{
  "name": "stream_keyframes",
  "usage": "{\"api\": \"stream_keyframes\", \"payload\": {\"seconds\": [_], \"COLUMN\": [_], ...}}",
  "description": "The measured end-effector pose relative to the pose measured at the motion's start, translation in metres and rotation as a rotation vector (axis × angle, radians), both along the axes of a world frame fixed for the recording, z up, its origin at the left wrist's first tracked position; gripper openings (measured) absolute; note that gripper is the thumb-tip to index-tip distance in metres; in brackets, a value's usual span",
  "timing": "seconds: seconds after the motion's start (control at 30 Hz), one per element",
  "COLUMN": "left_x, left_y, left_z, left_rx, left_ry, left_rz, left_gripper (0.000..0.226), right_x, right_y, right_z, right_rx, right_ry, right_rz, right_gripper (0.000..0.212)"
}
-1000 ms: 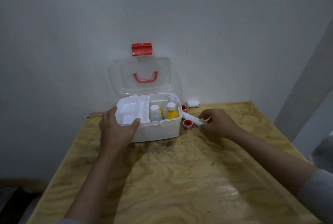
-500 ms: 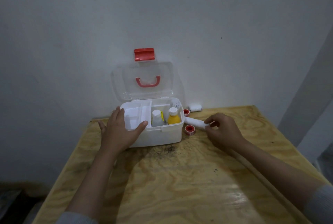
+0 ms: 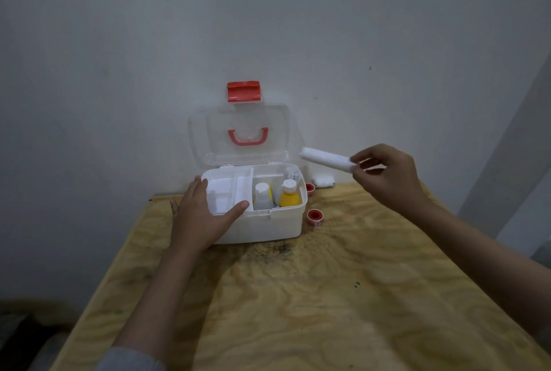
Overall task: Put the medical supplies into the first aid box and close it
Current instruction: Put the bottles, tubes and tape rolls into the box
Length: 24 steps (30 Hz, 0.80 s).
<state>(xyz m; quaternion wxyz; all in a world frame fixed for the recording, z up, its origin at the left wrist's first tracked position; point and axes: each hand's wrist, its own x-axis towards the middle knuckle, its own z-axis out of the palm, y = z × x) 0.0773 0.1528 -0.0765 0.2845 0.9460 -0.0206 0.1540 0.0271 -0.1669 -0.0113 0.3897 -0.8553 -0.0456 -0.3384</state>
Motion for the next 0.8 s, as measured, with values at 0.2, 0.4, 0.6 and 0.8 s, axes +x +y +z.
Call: {"api": "stream_keyframes", "payload": {"seconds": [0.2, 0.4, 0.6, 0.8], "left_x": [-0.003, -0.003, -0.005, -0.005], "left_y": [0.001, 0.007, 0.004, 0.006], "left_z": [0.004, 0.009, 0.01, 0.01], "left_rx": [0.021, -0.068, -0.081, -0.105], "left_ry": [0.043, 0.111, 0.12, 0.125], "left_rz": [-0.033, -0.095, -0.093, -0.098], "left_gripper": [0.113, 0.108, 0.109, 0.112], "right_x": [0.013, 0.032, 0.041, 0.04], "right_y": [0.05, 0.109, 0.142, 0.153], "right_z": [0.027, 0.03, 0.021, 0.01], "right_rx": [-0.02, -0.304, -0.469, -0.5], "right_ry": [-0.016, 0.048, 0.109, 0.214], "right_rz": [0.163, 0.27, 0.292, 0.306], "right_gripper": [0.014, 0.016, 0.017, 0.024]}}
